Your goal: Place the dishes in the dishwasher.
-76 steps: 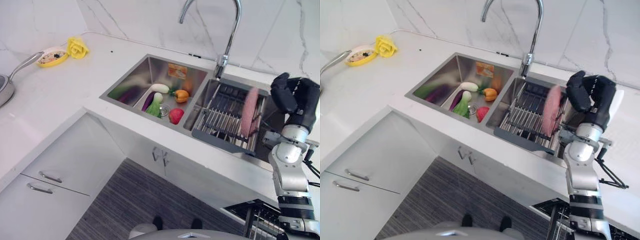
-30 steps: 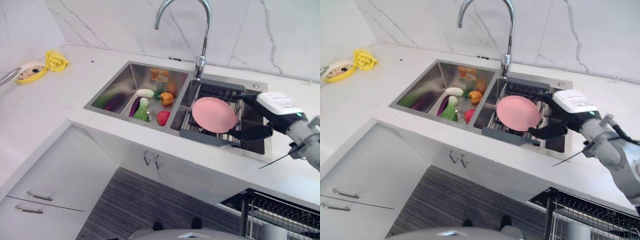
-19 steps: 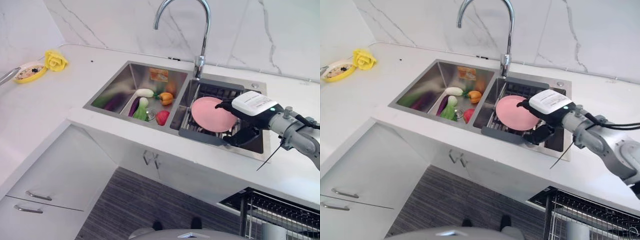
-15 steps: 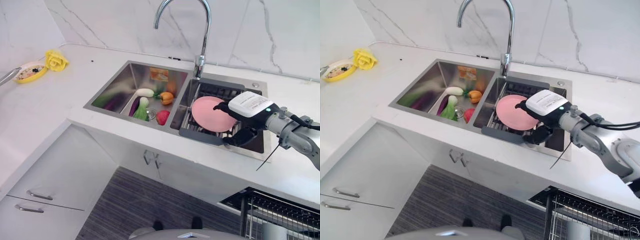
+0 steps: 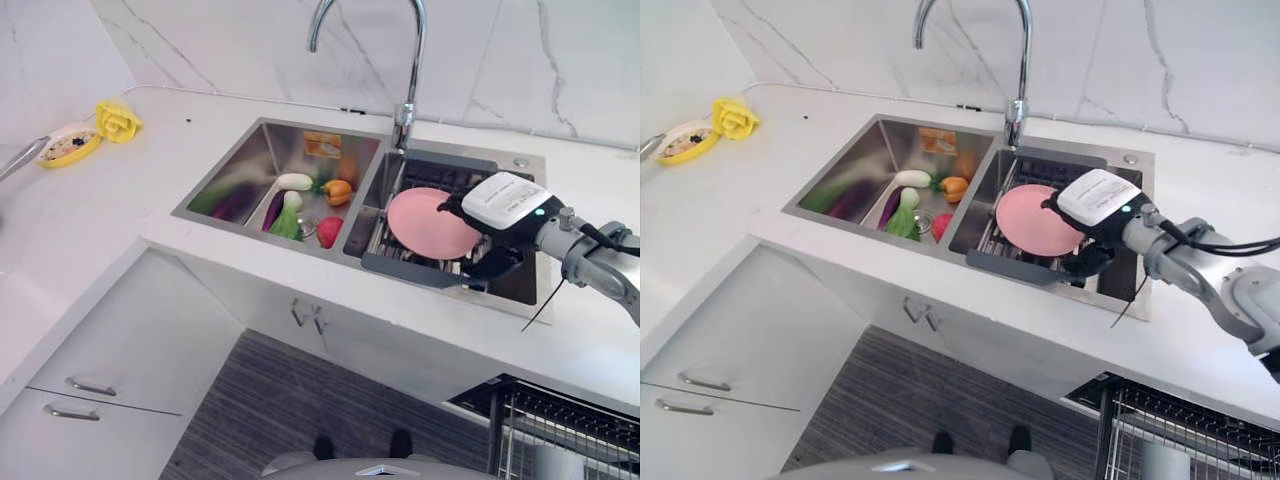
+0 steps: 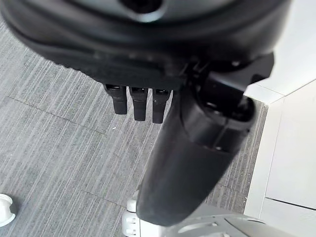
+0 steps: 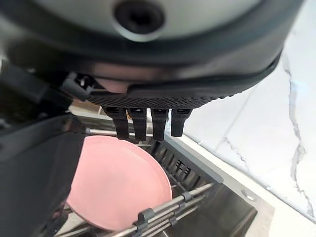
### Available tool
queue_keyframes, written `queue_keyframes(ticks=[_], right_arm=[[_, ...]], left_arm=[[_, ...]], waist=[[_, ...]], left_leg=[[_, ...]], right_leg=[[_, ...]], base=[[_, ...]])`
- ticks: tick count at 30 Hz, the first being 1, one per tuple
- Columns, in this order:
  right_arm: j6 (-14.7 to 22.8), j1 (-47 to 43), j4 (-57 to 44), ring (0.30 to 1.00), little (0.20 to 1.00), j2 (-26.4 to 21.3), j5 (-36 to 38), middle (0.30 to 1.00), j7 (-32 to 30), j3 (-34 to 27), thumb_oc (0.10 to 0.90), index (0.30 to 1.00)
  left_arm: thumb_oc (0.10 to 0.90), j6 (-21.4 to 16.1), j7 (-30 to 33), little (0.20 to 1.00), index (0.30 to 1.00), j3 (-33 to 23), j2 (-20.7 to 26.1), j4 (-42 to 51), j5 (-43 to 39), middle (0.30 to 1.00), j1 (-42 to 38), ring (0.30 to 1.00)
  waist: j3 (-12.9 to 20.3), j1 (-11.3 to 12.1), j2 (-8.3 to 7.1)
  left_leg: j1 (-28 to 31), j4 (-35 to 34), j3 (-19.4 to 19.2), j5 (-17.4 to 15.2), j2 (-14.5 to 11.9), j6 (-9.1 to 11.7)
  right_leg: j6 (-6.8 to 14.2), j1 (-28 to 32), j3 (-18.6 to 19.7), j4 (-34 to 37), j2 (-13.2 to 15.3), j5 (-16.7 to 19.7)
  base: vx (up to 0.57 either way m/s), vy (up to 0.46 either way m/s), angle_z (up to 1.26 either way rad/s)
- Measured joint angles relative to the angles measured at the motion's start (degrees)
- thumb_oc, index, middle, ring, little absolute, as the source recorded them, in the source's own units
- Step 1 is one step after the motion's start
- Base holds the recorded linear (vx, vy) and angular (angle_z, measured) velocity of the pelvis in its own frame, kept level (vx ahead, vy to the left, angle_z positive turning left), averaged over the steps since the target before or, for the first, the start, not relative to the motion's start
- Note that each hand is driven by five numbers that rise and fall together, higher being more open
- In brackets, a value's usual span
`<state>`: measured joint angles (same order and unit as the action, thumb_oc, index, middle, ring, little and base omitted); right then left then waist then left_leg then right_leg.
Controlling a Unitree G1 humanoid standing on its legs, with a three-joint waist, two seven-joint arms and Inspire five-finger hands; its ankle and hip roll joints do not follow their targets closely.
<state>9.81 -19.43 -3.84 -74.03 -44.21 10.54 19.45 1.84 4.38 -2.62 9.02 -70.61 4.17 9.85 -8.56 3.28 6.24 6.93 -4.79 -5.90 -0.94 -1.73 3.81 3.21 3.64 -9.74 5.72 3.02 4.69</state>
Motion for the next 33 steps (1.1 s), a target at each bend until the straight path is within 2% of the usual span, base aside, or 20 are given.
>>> queue_keyframes(ticks=[6,12,18,21,24,28,33], right_arm=[[-1.01,-0.12,3.50,0.900,0.900,0.02,-0.94,0.900,-0.84,0.33,0.800,0.900],[-1.04,-0.13,4.35,0.900,0.900,0.08,-0.98,0.900,-1.19,0.38,0.800,0.900],[-1.88,-0.14,4.70,0.900,0.900,2.18,-1.14,0.900,-1.24,0.72,0.800,0.900],[-2.22,-2.80,5.32,0.900,0.900,3.08,-1.13,0.900,-1.33,3.83,0.800,0.900],[-2.31,-5.31,8.78,0.900,0.900,5.32,-1.18,0.900,-1.47,6.87,0.800,0.900],[-2.60,-5.38,13.10,0.900,0.900,8.43,-2.86,0.900,-1.58,7.92,0.800,0.900],[-3.77,-5.88,15.49,0.900,0.900,10.81,-5.45,0.900,-3.31,8.29,0.800,0.900]], left_arm=[[0.800,0.00,0.06,0.900,0.900,0.04,-0.44,0.03,-0.06,0.900,0.03,0.900],[0.800,-0.04,0.13,0.900,0.900,0.12,-0.46,0.14,-0.17,0.900,-0.17,0.900],[0.800,-0.02,0.16,0.900,0.900,0.15,-0.46,0.14,-0.20,0.900,-0.16,0.900],[0.800,-0.09,0.23,0.900,0.900,0.18,-0.46,0.16,-0.22,0.900,-0.04,0.900],[0.800,-0.14,0.21,0.900,0.900,0.19,-0.42,0.37,-0.25,0.900,-0.25,0.900],[0.800,-0.06,0.27,0.900,0.900,0.17,-0.29,0.56,-0.57,0.900,-0.21,0.900],[0.800,0.04,0.59,0.900,0.900,0.18,-0.16,0.37,-1.28,0.900,-0.22,0.900]], waist=[[-0.14,0.05,1.54],[-0.23,0.91,1.53],[-0.58,1.09,1.01],[-0.81,1.34,0.62],[-0.93,1.74,0.29],[-1.14,2.85,-0.53],[-1.13,2.97,-0.97]], left_leg=[[-1.00,0.38,0.32,0.02,0.15,-0.01],[-1.35,0.78,0.45,0.01,0.20,0.00],[-1.40,0.68,0.61,0.00,0.21,0.01],[-1.29,0.73,0.69,0.03,0.20,0.00],[-1.26,0.81,0.71,0.05,0.20,-0.01],[-1.35,0.87,0.93,0.05,0.21,-0.02],[-1.46,1.03,1.46,0.05,0.23,-0.02]], right_leg=[[-0.17,-0.59,-0.66,-0.04,0.23,0.14],[-0.19,-0.58,-0.90,0.01,0.28,0.09],[-0.18,-0.58,-1.03,-0.05,0.28,0.12],[-0.51,-0.47,-1.17,-0.08,0.27,0.43],[-0.54,-0.39,-1.26,-0.09,0.27,0.45],[-0.53,-0.35,-1.44,-0.09,0.29,0.45],[-0.54,-0.23,-1.76,-0.08,0.33,0.46]], base=[[0.00,-0.006,0.03],[0.00,-0.007,0.02],[0.00,0.000,0.00],[0.00,0.000,0.00],[0.00,0.000,0.00],[0.00,0.003,0.02],[0.00,0.004,0.03]])
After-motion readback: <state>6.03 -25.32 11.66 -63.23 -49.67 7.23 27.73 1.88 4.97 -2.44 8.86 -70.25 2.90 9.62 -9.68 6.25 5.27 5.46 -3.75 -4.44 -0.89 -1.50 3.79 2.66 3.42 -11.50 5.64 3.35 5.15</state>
